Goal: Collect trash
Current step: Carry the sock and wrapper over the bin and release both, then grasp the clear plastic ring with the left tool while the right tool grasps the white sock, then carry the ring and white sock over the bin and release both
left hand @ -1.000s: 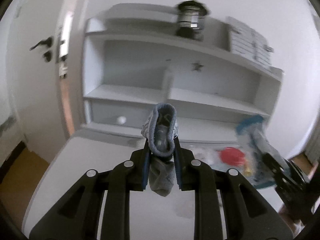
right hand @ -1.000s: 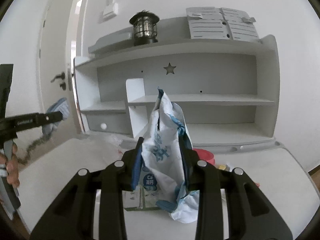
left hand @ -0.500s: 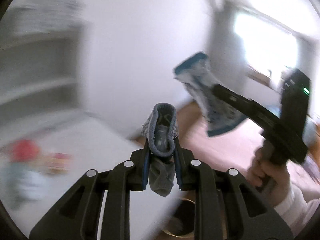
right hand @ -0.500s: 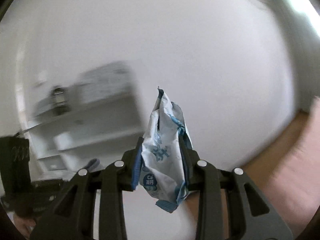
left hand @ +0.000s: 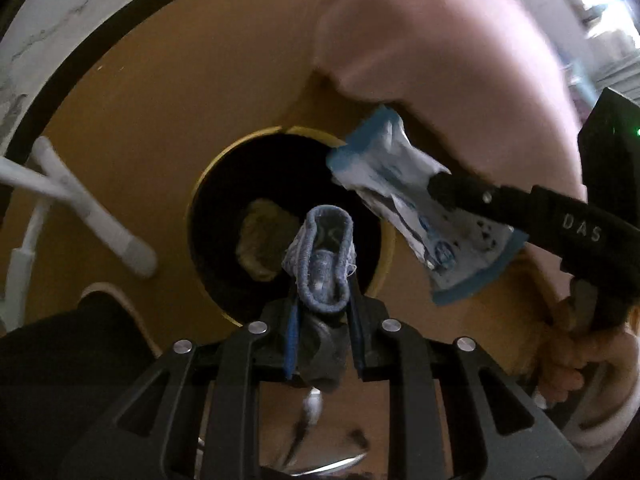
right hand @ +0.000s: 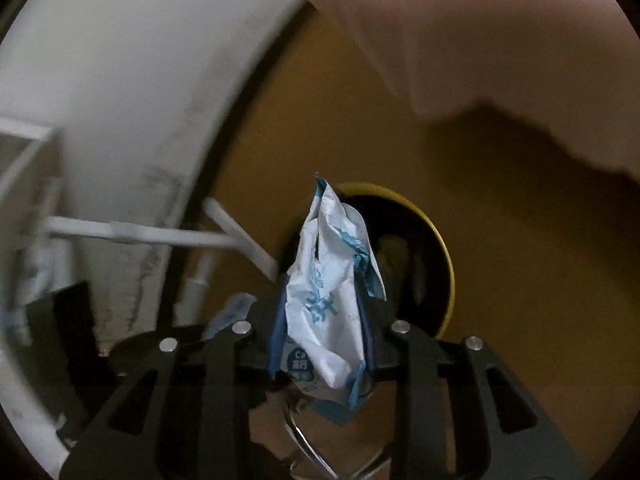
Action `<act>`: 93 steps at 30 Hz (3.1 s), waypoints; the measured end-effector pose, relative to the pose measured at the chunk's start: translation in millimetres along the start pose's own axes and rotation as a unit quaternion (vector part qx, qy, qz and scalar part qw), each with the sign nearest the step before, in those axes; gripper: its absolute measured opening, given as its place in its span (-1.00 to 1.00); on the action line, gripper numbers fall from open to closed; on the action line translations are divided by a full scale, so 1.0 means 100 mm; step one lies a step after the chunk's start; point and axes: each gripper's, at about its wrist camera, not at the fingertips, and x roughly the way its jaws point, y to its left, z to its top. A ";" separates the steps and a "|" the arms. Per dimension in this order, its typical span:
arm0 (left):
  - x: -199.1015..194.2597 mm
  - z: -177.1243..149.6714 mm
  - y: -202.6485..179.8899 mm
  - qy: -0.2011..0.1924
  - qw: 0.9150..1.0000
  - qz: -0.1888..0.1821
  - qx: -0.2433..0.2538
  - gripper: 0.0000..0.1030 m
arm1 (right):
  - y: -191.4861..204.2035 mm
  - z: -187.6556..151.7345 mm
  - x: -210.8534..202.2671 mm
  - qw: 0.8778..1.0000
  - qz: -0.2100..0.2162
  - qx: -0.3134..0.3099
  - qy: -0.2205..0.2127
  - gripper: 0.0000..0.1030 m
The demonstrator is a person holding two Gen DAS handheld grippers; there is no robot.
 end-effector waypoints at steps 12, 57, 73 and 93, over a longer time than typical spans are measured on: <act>0.17 0.01 0.05 -0.014 0.999 -0.021 -0.023 0.62 | -0.15 0.13 0.39 1.000 -0.008 0.018 0.023 0.14; -4.30 -2.66 3.01 -0.345 0.839 0.300 -0.295 0.87 | 5.91 -2.02 -0.40 0.740 0.114 -0.654 -0.109 0.89; -4.13 -2.51 3.37 -0.324 0.853 0.291 -0.287 -0.31 | 6.09 -1.93 0.05 0.761 0.082 -0.641 -0.055 -0.12; -4.25 -2.72 3.25 -0.385 0.839 0.254 -0.288 -0.35 | 5.94 -1.90 -0.35 0.775 0.109 -0.602 -0.154 -0.43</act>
